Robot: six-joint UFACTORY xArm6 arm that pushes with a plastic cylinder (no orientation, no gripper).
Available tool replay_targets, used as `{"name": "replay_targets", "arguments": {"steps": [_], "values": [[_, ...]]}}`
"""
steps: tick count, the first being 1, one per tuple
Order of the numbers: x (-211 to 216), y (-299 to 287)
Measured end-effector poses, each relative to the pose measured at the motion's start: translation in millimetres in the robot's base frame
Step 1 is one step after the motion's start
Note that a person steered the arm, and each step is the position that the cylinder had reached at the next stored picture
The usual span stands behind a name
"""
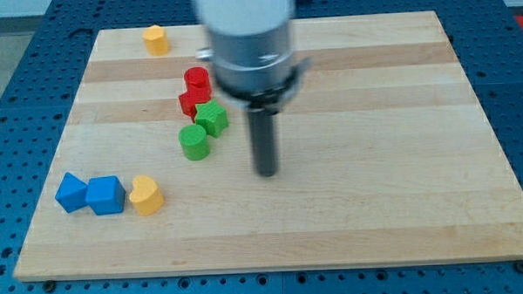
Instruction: Slide the yellow hexagon to the center
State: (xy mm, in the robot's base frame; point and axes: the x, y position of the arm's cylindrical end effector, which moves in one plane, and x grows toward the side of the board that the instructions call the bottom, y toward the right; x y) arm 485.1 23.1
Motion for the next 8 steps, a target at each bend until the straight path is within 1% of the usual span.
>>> {"name": "replay_targets", "arguments": {"steps": [1,2,3,4,6,8], "values": [[-78,58],[-167,83],[-246,83],[-292,51],[-292,32],[-293,25]]}}
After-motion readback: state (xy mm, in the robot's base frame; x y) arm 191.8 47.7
